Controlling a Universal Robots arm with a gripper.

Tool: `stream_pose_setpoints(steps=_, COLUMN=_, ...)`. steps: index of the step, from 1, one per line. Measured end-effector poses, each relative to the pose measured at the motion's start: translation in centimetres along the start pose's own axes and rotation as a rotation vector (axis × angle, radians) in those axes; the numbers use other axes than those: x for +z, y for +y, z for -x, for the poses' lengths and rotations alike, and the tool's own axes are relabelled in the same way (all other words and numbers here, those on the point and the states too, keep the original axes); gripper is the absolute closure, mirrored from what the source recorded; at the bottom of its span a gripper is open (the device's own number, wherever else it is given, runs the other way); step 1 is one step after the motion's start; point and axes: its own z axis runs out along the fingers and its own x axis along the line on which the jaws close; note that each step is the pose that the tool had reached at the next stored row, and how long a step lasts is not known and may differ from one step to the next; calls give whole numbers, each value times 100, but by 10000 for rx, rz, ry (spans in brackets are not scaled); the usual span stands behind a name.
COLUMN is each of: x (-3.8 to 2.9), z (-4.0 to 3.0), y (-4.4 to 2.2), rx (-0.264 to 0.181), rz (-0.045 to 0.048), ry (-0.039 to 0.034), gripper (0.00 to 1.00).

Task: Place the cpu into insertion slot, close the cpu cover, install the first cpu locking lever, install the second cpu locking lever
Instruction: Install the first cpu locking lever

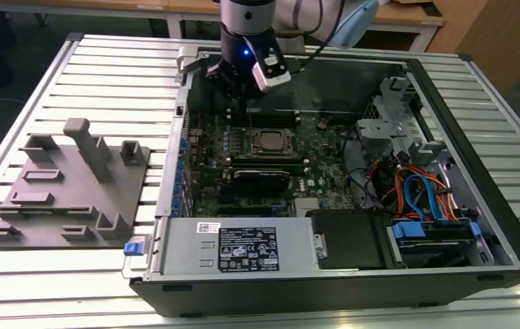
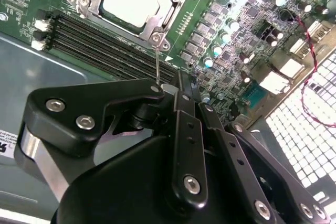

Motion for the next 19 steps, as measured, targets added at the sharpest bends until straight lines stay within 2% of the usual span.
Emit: stream_pose_setpoints(steps=19, x=0, z=165, y=18, rx=4, rz=-6, ry=0, gripper=89)
